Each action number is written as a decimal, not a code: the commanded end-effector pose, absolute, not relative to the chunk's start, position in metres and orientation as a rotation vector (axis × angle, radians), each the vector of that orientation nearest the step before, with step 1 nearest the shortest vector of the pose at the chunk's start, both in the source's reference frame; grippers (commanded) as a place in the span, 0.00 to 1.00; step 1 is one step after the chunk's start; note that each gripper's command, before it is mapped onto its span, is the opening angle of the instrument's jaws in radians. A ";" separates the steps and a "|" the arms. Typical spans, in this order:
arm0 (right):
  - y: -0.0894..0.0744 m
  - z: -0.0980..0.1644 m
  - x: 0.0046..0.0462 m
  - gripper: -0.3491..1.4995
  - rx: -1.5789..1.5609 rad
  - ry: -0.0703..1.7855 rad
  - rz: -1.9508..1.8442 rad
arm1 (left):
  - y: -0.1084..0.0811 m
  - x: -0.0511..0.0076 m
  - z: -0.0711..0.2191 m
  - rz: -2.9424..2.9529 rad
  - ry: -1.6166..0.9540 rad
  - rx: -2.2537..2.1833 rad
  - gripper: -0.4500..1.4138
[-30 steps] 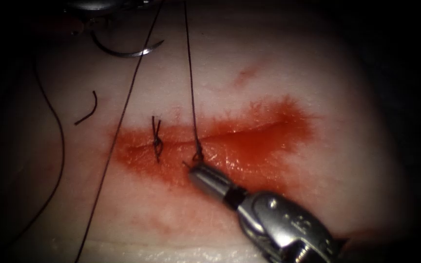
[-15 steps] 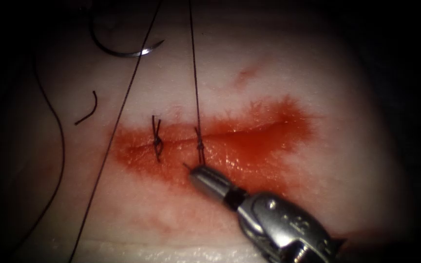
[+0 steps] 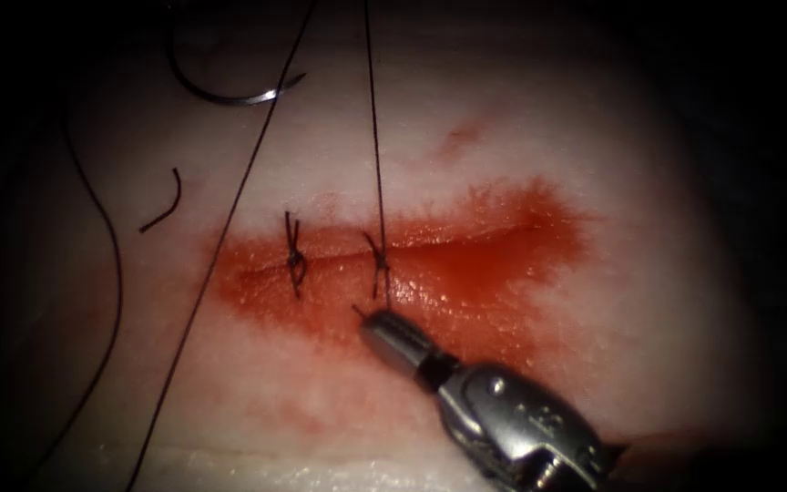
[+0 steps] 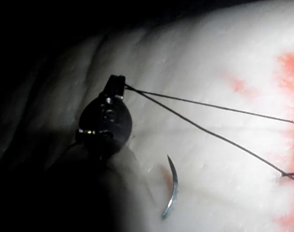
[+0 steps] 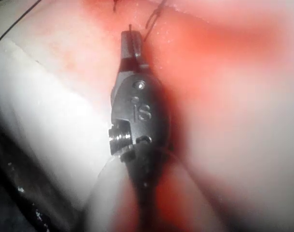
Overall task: Wound Closure
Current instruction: Pull tail down through loop while pulling up on suture in left hand to tighten knot, then pull thread taut with left end-effector
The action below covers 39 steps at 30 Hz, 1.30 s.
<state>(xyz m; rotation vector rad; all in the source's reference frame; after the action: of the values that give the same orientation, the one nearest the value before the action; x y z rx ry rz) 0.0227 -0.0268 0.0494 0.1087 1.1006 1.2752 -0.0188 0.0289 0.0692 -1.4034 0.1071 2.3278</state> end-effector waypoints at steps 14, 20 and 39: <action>-0.027 0.049 0.0232 0.02 0.091 1.159 1.247 | 0.029 -0.0183 0.068 2.334 0.088 -1.419 0.00; -0.024 0.048 0.0214 0.51 0.088 1.138 1.231 | 0.027 -0.0179 0.065 2.287 0.004 -1.488 0.00; -0.016 0.048 0.0215 0.66 0.144 1.045 1.275 | 0.021 -0.0168 0.047 2.237 -0.082 -1.651 0.00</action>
<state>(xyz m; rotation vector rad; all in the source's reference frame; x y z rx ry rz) 0.0208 -0.0159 0.0475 0.1414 1.0393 1.2777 -0.0163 0.0207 0.0458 -1.6555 -0.0842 2.2361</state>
